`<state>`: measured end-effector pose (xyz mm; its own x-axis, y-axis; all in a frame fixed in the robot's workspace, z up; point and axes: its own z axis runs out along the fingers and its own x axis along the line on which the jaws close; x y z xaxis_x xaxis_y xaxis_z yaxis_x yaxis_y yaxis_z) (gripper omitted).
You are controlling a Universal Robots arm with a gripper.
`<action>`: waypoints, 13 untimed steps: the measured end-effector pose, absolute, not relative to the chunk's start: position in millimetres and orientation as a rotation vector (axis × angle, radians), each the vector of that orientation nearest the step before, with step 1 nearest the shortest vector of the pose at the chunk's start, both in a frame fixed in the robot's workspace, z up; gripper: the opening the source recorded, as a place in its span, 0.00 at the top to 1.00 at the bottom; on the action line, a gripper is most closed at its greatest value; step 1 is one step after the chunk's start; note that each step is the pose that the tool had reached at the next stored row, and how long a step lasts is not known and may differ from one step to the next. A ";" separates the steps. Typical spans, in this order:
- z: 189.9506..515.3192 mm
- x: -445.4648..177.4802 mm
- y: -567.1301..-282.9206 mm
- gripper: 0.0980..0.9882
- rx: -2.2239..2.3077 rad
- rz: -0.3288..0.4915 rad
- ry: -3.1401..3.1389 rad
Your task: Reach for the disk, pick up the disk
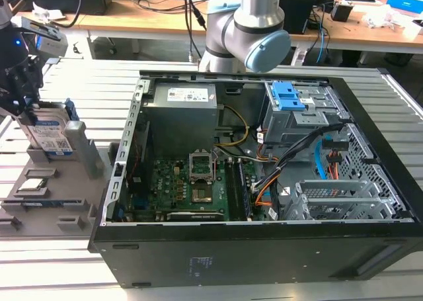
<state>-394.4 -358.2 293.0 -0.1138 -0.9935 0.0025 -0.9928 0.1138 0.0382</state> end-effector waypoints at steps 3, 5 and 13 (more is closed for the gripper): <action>292.8 -394.4 -358.2 0.69 2.073 -0.042 -2.324; 293.2 -394.3 -358.1 0.69 2.073 -0.042 -2.324; 303.0 -394.2 -358.1 0.69 2.073 -0.042 -2.324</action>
<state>-394.2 -358.1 303.0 -0.1138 -0.9935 0.0025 -0.9928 0.1138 0.0381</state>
